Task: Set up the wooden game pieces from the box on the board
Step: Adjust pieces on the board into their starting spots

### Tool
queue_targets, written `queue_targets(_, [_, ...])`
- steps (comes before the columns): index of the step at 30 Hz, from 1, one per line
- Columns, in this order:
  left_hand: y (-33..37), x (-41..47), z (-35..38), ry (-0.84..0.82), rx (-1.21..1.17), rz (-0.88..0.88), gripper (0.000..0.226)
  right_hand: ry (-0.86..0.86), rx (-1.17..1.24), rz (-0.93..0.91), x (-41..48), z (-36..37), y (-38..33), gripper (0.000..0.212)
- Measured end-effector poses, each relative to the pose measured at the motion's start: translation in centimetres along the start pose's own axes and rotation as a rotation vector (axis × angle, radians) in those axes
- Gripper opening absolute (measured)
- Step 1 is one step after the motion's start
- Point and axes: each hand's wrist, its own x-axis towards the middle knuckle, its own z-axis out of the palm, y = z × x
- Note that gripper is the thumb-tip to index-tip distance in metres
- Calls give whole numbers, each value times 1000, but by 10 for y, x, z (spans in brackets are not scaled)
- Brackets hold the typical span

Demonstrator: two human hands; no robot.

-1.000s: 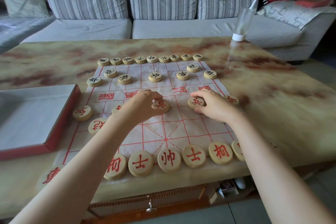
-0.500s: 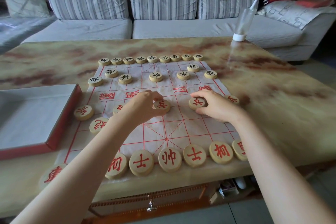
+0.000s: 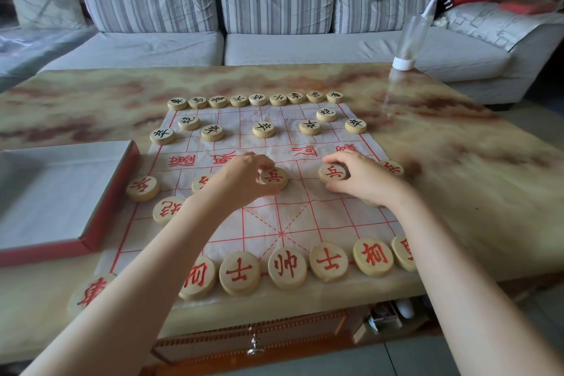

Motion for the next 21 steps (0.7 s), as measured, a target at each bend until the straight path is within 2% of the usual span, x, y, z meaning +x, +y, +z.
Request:
queue_targets(4, [-2,-3,-6,0,-46,-14,66,40,-17,-64,-3,-4,-15,52])
queue_targets(11, [-23,-32,-31,116,-85,-38,34,-36,92,-157,-3,8,-61,43])
queue_targets(17, [-59,-73,-62,239,-10,-140,26,-99,58,-221,2,32,-101,45])
queue_targets(21, [-73,-92,-80,235,-13,-198,23,-108,52,-236,8,43,-121,47])
